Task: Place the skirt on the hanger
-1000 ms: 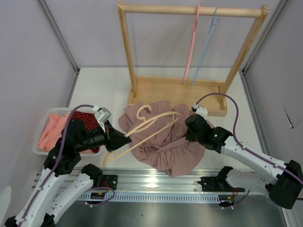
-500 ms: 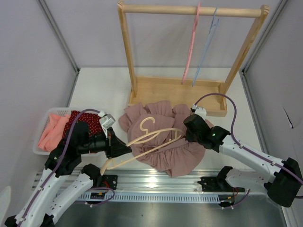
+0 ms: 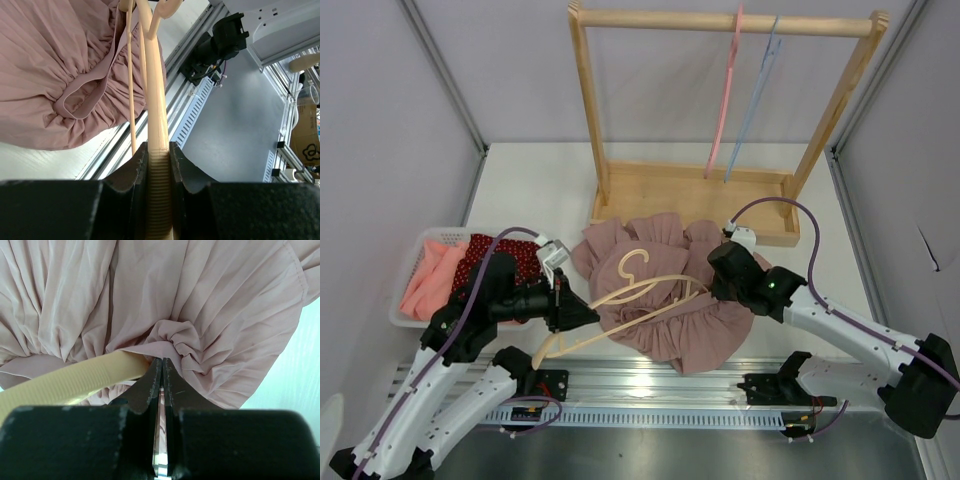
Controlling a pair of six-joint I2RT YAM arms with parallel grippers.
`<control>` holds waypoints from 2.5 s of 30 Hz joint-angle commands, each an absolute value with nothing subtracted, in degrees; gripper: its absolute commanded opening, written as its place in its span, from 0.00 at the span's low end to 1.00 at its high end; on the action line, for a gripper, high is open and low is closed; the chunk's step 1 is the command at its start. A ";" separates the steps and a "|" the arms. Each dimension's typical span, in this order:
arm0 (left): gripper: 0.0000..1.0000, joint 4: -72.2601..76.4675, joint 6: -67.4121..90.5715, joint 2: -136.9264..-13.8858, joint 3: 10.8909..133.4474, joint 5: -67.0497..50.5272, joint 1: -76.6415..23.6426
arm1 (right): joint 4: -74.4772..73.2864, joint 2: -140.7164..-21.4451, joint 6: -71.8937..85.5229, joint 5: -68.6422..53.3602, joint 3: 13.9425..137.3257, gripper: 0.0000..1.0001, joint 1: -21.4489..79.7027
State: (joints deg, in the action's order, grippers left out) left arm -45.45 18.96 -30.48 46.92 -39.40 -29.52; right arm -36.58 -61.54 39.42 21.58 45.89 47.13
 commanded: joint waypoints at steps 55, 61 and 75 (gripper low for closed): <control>0.00 -3.00 29.44 -59.76 42.81 -33.48 -43.59 | -45.88 -56.78 42.45 26.54 55.37 0.00 55.46; 0.00 5.26 30.59 -65.11 41.22 -37.97 -44.12 | -45.53 -57.30 42.63 26.45 54.67 0.00 55.55; 0.00 6.16 28.65 -73.12 40.87 -37.10 -45.26 | -43.07 -59.86 41.84 27.42 51.77 0.10 55.72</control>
